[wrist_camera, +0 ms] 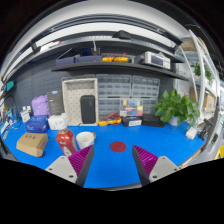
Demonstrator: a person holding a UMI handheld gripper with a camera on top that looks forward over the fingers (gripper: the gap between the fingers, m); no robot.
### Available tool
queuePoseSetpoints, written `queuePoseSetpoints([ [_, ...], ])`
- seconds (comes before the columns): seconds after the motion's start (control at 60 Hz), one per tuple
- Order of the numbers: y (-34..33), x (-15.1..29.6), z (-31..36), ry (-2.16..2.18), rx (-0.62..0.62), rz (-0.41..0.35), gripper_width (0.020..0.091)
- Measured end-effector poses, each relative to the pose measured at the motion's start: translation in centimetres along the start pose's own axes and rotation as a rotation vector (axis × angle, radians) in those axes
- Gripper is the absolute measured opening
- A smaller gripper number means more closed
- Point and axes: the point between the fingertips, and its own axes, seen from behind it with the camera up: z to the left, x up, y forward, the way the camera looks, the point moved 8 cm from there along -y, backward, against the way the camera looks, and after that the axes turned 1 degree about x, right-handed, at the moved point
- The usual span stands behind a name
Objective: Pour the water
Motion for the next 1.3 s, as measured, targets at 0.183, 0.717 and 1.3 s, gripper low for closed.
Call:
queuePoseSetpoints([
  [0.183,1.0,-4.8,6.7,-0.009,0.098,0.058,0.0777],
  [0.717,12.1,-5.5,16.5,-0.008,0.220,-0.021,0.0769],
  [1.3,15.2,-6.5,17.0,-0.043,0.169,-0.137,0.0280],
])
